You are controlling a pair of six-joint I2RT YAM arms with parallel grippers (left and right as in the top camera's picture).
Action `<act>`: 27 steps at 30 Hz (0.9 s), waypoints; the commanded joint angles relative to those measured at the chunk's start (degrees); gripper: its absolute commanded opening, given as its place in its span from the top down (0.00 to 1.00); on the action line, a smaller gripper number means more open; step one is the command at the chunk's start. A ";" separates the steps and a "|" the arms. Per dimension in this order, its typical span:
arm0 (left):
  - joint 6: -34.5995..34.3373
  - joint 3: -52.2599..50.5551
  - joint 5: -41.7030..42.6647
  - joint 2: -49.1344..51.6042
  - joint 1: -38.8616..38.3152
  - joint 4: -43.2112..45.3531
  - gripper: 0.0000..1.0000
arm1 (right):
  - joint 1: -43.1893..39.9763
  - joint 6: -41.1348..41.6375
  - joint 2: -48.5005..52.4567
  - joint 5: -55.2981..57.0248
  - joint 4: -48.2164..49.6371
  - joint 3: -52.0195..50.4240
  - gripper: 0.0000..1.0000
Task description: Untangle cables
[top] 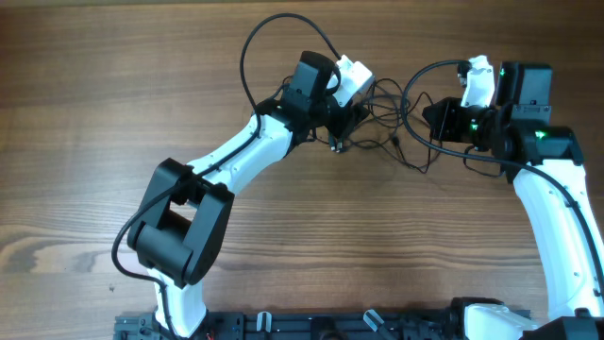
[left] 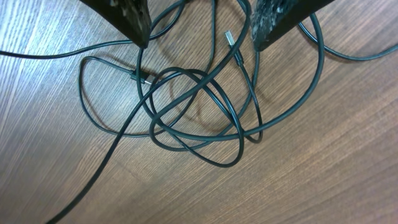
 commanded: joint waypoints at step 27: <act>4.72 0.37 -11.76 10.05 2.36 11.91 0.41 | 0.09 -1.25 -1.05 -2.82 -0.22 1.11 0.95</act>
